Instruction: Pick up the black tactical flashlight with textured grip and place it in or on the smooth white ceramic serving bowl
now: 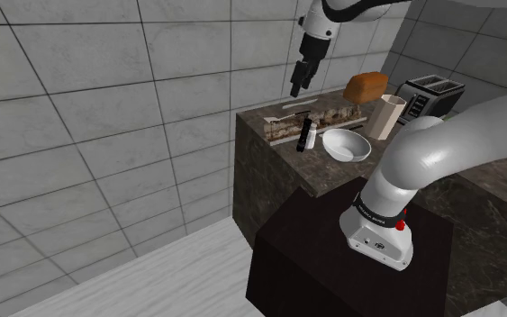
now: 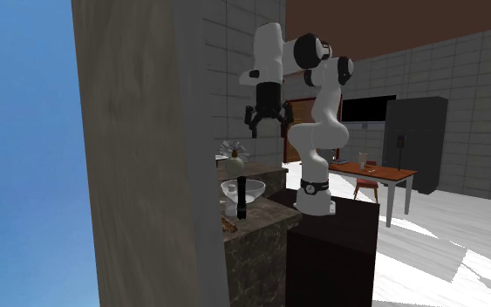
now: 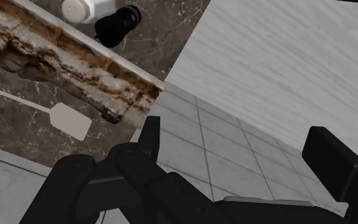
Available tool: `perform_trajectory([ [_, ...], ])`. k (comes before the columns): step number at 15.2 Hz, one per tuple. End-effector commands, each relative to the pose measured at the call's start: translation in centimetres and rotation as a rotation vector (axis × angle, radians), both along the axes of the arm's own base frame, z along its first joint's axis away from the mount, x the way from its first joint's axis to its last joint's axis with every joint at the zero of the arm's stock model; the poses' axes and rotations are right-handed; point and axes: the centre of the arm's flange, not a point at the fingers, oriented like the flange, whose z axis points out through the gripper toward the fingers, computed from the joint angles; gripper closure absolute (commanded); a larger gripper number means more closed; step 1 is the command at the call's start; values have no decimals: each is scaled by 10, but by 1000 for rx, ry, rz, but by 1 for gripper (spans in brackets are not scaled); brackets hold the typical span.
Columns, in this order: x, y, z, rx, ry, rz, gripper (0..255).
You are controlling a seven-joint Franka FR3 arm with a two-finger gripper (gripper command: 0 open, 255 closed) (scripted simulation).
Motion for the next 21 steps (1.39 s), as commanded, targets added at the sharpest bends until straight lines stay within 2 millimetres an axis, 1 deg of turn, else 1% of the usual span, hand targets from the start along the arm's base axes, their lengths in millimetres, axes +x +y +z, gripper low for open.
perform_trajectory([
  [1, -2, -17, -19, -9, 13, 14, 0],
  [12, 0, -101, -130, -58, 84, 81, 0],
  [19, 0, -101, -167, -58, 84, 81, 0],
  [21, 0, -101, -170, -58, 84, 81, 0],
])
